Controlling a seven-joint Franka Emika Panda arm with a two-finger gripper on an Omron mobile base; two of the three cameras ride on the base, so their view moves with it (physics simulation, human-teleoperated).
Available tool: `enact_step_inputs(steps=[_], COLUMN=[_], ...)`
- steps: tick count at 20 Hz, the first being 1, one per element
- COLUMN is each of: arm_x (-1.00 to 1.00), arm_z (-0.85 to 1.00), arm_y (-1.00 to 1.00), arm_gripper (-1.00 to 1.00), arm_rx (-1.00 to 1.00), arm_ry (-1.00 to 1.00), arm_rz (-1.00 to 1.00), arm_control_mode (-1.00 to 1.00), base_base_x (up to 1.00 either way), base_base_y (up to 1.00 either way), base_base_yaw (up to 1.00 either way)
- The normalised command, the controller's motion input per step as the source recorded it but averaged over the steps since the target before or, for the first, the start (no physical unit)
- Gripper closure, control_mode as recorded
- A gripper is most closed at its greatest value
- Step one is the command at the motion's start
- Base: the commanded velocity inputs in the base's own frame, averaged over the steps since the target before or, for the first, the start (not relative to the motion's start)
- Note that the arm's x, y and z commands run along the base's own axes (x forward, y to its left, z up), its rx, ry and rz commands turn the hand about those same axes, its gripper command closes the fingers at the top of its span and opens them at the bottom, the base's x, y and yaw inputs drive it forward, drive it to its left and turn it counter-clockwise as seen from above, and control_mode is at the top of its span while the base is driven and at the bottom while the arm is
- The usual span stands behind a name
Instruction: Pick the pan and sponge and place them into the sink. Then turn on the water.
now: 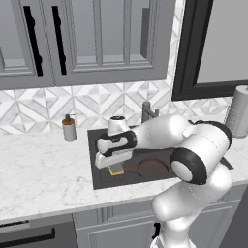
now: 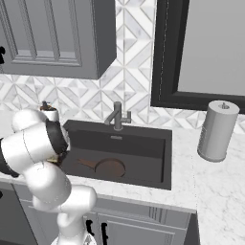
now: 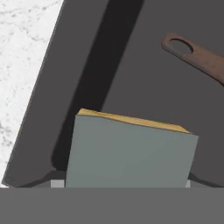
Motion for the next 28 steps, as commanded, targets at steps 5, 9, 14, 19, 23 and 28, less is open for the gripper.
enact_step_inputs(steps=[5, 9, 14, 19, 23, 28], arm_x=[0.58, 0.46, 0.47, 0.44, 0.46, 0.46], arm_z=[-0.03, -0.19, -0.22, -0.39, -0.46, -0.45], arm_y=[-0.65, -0.04, -0.01, -0.21, -0.13, -0.13], arm_gripper=[1.0, 1.0, 1.0, 1.0, 1.0, 1.0], arm_rx=[0.0, -0.01, -0.02, -0.05, -0.09, -0.08], arm_ry=[0.15, 0.09, 0.03, 0.0, 0.0, 0.0], arm_rz=[-0.01, 0.0, 0.0, -0.02, -0.04, -0.04], arm_control_mode=[-1.0, -1.0, -1.0, -1.0, -1.0, -1.0], base_base_x=[0.0, 0.0, 0.0, 0.0, 0.0, 0.0], base_base_y=[0.0, 0.0, 0.0, 0.0, 0.0, 0.0], base_base_yaw=[0.0, 0.0, 0.0, 0.0, 0.0, 0.0])
